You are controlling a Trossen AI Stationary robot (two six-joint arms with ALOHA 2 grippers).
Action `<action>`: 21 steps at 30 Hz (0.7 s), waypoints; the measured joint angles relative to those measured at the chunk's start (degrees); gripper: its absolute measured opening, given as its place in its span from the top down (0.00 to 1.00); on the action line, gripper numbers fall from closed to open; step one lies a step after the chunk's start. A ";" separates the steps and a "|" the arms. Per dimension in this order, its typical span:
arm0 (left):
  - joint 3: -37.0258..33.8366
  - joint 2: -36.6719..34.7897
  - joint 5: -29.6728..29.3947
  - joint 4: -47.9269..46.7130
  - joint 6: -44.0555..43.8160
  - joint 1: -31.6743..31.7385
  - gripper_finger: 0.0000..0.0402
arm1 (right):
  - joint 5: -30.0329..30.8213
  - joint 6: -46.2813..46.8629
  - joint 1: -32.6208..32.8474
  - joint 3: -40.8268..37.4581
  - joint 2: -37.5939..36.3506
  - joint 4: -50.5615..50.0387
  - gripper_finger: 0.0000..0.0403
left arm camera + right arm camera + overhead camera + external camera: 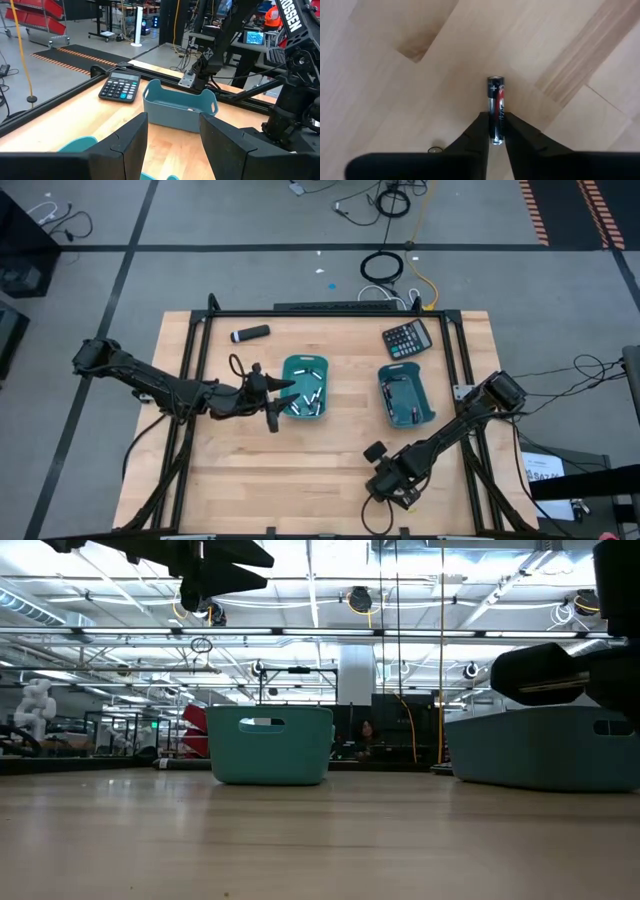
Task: Sort batteries
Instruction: Put the silver battery into the green bin
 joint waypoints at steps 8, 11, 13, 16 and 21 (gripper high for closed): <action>0.00 0.00 -0.02 -0.11 0.00 0.04 0.54 | -1.31 -0.10 -1.23 0.03 0.81 0.09 0.98; 0.00 0.00 -0.02 -0.08 0.00 0.04 0.54 | -1.27 -0.25 -1.65 0.93 0.95 -1.05 0.98; 0.00 0.00 -0.02 0.09 0.00 0.06 0.54 | -0.88 -0.89 -2.30 2.18 1.16 -2.29 0.99; 0.00 0.00 -0.64 1.71 0.39 0.15 0.54 | 0.30 -2.70 -3.85 3.34 0.46 -2.95 0.99; 0.09 -2.05 -4.56 6.37 7.16 0.11 0.54 | 13.29 -5.18 -9.48 3.91 -2.40 -1.86 0.99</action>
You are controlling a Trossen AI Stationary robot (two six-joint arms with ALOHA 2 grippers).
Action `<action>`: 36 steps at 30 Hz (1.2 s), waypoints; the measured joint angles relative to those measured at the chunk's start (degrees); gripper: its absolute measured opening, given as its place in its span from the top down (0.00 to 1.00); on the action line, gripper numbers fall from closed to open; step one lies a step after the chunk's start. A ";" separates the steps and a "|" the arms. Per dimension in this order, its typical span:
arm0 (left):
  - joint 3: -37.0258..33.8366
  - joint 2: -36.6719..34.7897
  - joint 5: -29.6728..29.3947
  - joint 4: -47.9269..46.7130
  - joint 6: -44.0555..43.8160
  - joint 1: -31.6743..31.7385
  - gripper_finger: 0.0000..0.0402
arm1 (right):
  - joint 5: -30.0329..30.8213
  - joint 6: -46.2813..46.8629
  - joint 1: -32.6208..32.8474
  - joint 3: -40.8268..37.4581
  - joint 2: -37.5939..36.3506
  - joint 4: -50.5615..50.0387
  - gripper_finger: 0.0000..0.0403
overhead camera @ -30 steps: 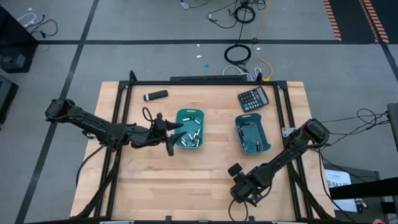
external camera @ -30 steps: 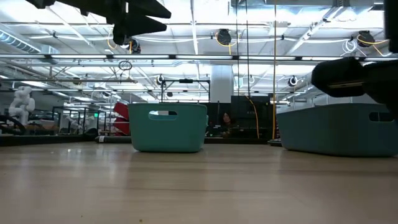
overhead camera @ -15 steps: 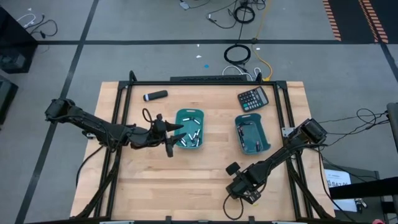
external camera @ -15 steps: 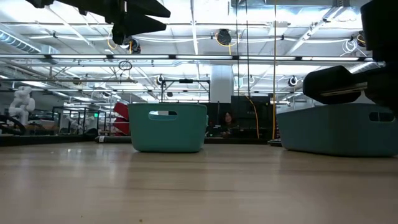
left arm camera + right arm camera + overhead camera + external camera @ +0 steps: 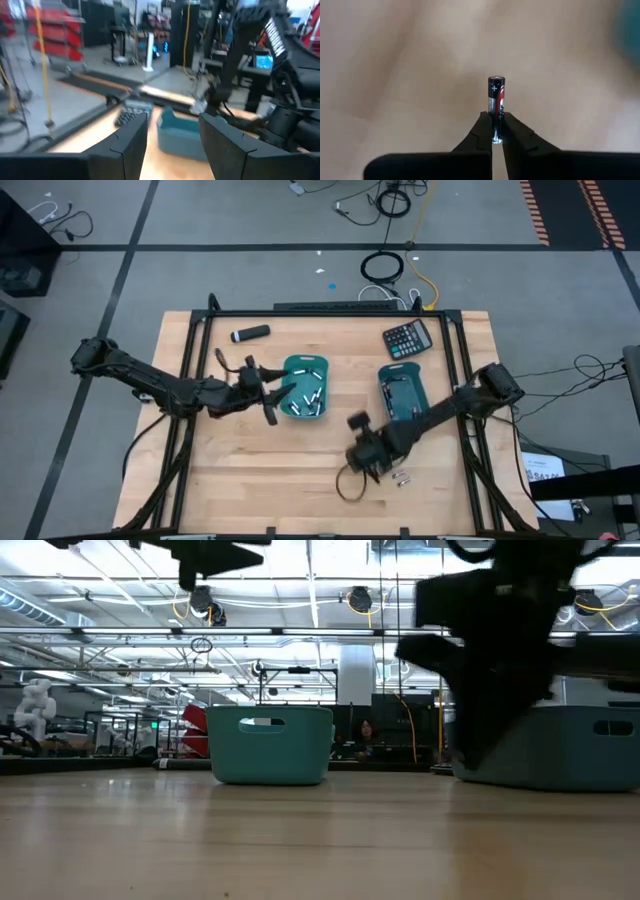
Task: Sort batteries
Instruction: Put the silver battery into the green bin
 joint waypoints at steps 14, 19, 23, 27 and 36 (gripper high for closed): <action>0.07 -7.85 -4.78 -10.58 5.16 0.05 0.54 | 9.95 -9.49 -19.29 0.09 -9.94 13.62 0.98; 0.05 -7.85 -9.13 -14.64 5.34 0.57 0.54 | 0.22 -15.66 -26.38 0.15 -8.76 31.69 0.96; 0.04 -7.85 -10.02 -17.80 4.89 0.83 0.54 | -8.63 -17.89 -31.44 0.17 -6.24 42.14 0.96; 0.04 -7.87 -10.45 -19.91 4.24 0.85 0.54 | -18.55 -17.56 -33.68 0.22 -2.48 48.87 0.96; 0.02 -7.87 -10.63 -20.56 4.82 0.84 0.54 | -24.11 -13.29 -33.54 0.22 1.53 45.67 0.86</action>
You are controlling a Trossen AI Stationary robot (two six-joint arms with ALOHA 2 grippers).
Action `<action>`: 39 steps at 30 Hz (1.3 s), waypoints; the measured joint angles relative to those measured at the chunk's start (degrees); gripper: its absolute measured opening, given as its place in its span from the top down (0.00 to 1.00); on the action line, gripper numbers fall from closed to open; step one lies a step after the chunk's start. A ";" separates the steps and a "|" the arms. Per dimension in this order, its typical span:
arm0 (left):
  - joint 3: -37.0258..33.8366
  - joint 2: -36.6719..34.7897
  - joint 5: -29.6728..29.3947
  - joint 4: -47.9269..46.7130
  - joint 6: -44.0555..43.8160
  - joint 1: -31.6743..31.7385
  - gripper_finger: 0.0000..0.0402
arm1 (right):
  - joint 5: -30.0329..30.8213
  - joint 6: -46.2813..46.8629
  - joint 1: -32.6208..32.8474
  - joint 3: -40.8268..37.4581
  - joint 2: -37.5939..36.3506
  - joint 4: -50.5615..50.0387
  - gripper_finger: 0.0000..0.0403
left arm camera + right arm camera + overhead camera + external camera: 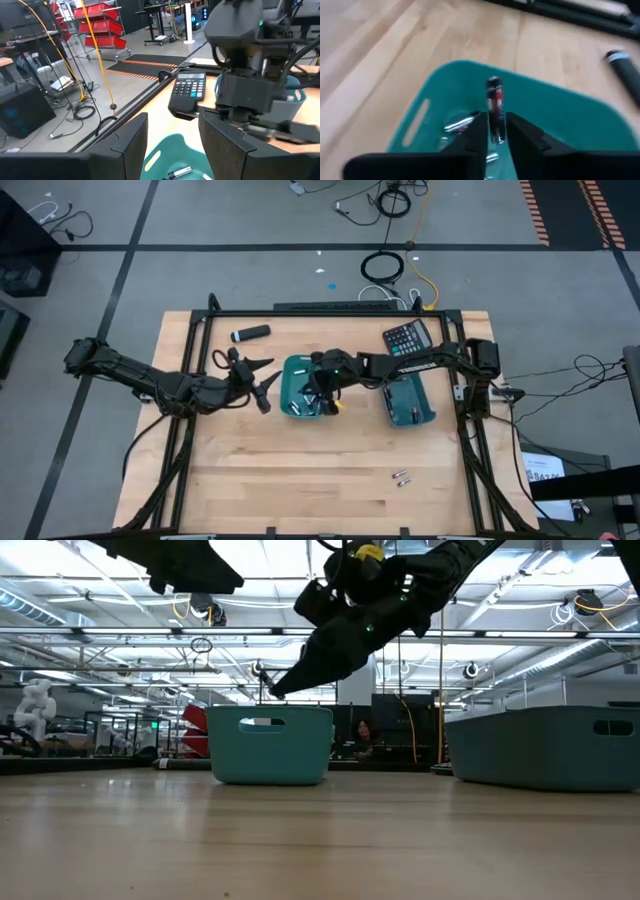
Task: Sort batteries
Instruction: Put the silver battery into the green bin
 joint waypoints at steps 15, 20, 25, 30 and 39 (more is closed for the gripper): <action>-0.02 0.00 0.61 -0.99 -6.04 -0.28 0.54 | 12.15 5.88 3.91 13.67 -9.34 -36.18 0.53; -0.04 0.00 0.82 1.03 -7.52 -0.29 0.54 | 18.55 9.95 12.38 14.02 -12.83 -44.42 0.55; -0.05 0.00 4.22 1.19 -12.91 -0.29 0.54 | 21.25 17.93 20.58 10.78 -13.28 -46.68 0.56; -0.06 0.02 10.43 1.41 -16.51 -0.29 0.54 | 22.46 26.88 27.70 7.23 -13.33 -49.13 0.56; -0.04 0.02 12.44 -0.03 -19.91 -0.29 0.54 | 30.01 41.69 37.64 6.93 -13.33 -55.98 0.55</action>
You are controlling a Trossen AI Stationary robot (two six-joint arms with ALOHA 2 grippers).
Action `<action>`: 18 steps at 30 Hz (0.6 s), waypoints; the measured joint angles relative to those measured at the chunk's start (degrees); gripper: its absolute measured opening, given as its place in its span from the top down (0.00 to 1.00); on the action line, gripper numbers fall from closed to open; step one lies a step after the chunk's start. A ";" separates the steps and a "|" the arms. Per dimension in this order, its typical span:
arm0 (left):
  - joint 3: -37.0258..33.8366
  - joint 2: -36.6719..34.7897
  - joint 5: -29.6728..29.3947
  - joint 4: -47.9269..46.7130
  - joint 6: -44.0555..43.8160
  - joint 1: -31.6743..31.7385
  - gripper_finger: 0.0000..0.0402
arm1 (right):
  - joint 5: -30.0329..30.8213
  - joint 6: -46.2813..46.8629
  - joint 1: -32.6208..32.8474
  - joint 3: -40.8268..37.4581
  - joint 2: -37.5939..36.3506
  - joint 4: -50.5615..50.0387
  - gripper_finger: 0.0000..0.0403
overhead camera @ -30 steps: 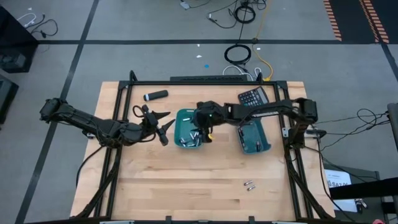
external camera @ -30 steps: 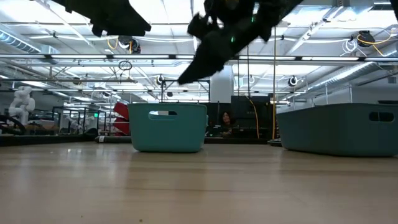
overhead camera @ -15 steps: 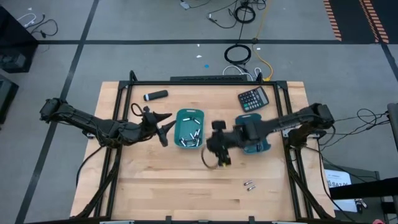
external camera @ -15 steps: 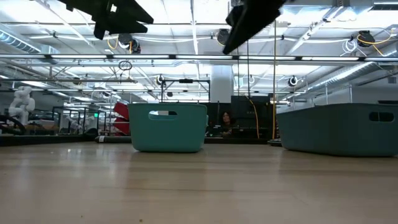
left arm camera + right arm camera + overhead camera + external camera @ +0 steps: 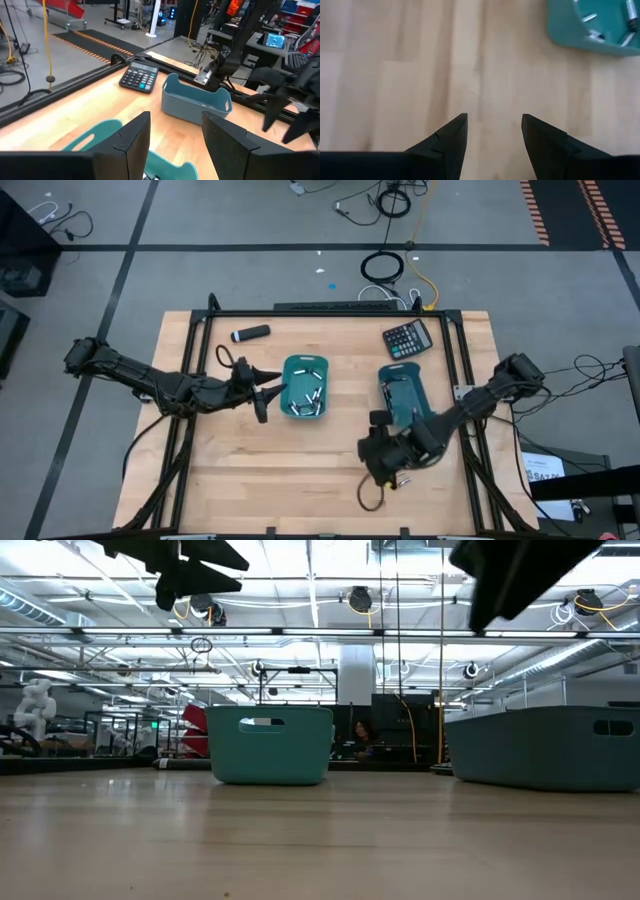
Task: Sort batteries
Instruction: Put the silver battery into the green bin
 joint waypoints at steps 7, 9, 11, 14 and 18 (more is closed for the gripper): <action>0.00 0.00 0.00 -0.74 -1.17 -0.50 0.54 | -0.01 9.00 5.65 0.00 0.00 -4.50 0.56; 0.00 0.00 0.00 -0.72 -1.17 -0.71 0.54 | -0.01 12.44 6.74 0.00 0.00 -6.28 0.56; 0.00 0.00 0.00 -0.72 -1.17 -0.72 0.54 | 0.01 15.58 7.47 0.00 0.30 -7.50 0.57; 0.00 0.00 -0.02 -0.71 -1.17 -0.70 0.54 | 0.11 18.27 8.10 0.00 1.38 -7.77 0.57; 0.00 0.00 -0.02 -0.72 -1.17 -0.70 0.54 | -2.01 20.01 8.24 0.00 3.08 -7.53 0.57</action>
